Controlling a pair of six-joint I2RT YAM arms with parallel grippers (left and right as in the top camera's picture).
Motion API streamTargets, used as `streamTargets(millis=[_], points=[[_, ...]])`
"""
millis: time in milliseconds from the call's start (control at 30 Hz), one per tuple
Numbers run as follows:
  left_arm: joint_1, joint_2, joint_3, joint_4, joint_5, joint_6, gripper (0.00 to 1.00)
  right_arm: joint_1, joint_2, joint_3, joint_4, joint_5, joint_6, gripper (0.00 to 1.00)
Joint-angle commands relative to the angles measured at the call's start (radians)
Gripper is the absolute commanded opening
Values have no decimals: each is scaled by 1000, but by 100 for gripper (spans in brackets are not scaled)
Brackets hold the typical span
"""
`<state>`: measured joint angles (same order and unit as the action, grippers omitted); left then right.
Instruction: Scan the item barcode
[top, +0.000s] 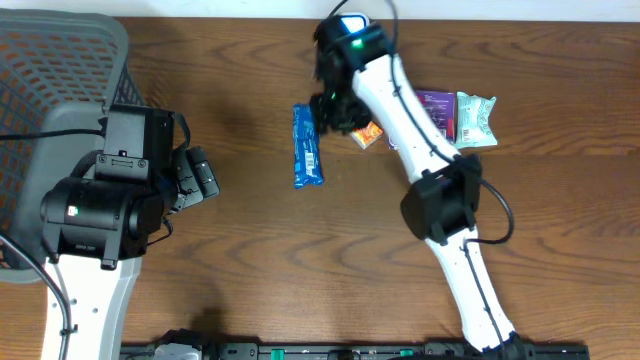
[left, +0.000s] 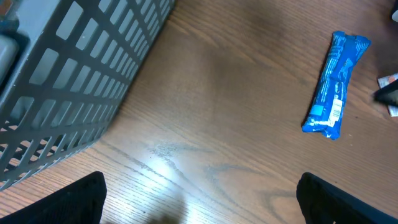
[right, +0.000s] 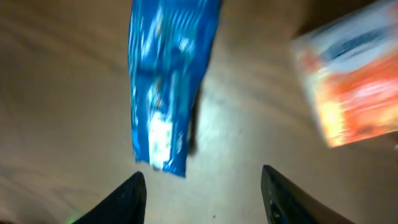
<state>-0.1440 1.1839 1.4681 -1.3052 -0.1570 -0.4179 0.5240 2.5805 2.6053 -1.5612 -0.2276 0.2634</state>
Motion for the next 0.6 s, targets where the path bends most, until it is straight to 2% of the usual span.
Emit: streamTargets(millis=[0, 167, 333, 567], points=[[5, 6, 9, -4, -11, 6, 98, 49, -7, -71, -9, 5, -38, 55], [5, 6, 9, -4, -11, 6, 98, 108, -7, -203, 50, 22, -29, 54], [5, 6, 9, -4, -11, 6, 98, 139, -7, -309, 160, 43, 39, 52], [5, 6, 9, -4, -11, 6, 98, 122, -7, -320, 306, 89, 134, 44]])
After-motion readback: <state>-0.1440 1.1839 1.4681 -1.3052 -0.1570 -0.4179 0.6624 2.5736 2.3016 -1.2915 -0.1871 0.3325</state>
